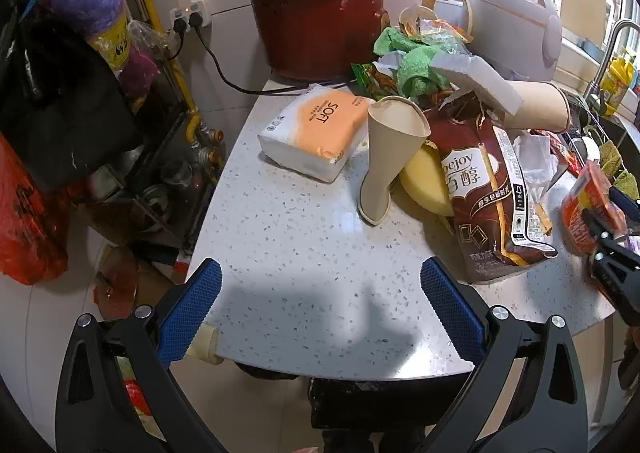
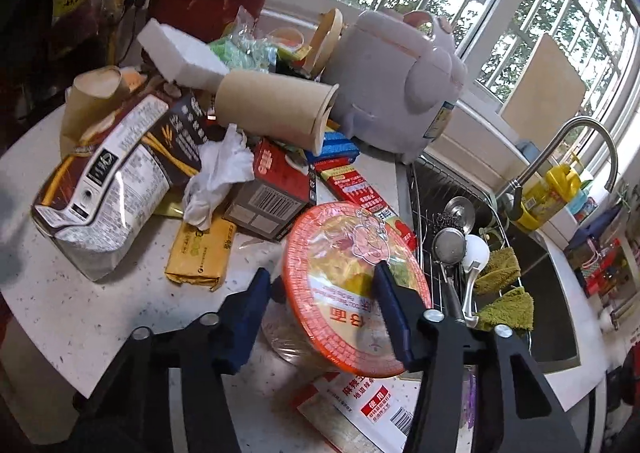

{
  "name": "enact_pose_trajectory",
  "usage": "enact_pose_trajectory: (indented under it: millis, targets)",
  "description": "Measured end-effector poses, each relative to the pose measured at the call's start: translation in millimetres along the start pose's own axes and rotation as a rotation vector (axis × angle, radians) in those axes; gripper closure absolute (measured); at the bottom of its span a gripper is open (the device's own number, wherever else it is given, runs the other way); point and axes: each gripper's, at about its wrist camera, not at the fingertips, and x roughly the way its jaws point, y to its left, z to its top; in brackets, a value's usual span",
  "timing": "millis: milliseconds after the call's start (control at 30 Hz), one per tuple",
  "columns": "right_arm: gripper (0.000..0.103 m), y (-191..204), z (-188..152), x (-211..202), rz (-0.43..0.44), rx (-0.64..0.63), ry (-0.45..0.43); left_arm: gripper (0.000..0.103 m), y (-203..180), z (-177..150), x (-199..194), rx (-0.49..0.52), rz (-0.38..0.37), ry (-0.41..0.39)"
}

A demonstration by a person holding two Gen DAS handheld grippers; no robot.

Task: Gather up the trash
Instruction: 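Move the right tool toward the red noodle bowl lid and close on it, then lift the noodle lid with the right tool while the left tool grasps the brown Pejoy bag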

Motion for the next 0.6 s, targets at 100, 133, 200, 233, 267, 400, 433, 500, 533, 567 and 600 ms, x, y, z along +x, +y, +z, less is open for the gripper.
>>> enact_pose_trajectory:
  millis: [100,133,200,233,267,400,433,500,533,567,600]
  targets:
    - [0.076,-15,4,-6,0.069,0.084,-0.017,0.005,-1,0,1,0.0,-0.001,0.004]
    - [0.077,-20,6,-7,0.085,0.114,-0.016,0.005,-2,0,1,0.001,-0.002,0.003]
    - [0.079,-28,6,-7,0.101,0.152,-0.013,0.005,-3,0,1,0.003,-0.004,0.001]
    - [0.08,-33,5,-7,0.121,0.181,-0.014,0.005,-4,0,1,0.004,-0.006,0.0]
    - [0.081,-38,5,-9,0.129,0.204,-0.016,0.005,-5,0,1,0.007,-0.007,-0.002]
    - [0.089,-45,7,-14,0.145,0.229,-0.027,0.005,-10,1,4,0.011,-0.011,0.003]
    - [0.091,-47,7,-15,0.153,0.235,-0.028,0.005,-11,1,4,0.011,-0.013,0.004]
    - [0.093,-50,6,-17,0.165,0.246,-0.03,0.005,-13,1,4,0.013,-0.021,0.005]
    - [0.094,-52,6,-18,0.172,0.248,-0.029,0.005,-15,1,4,0.014,-0.022,0.004]
    - [0.094,-52,6,-19,0.173,0.248,-0.027,0.005,-16,1,5,0.017,-0.027,0.005]
    - [0.094,-54,6,-20,0.167,0.254,-0.029,0.005,-18,2,5,0.018,-0.029,0.005]
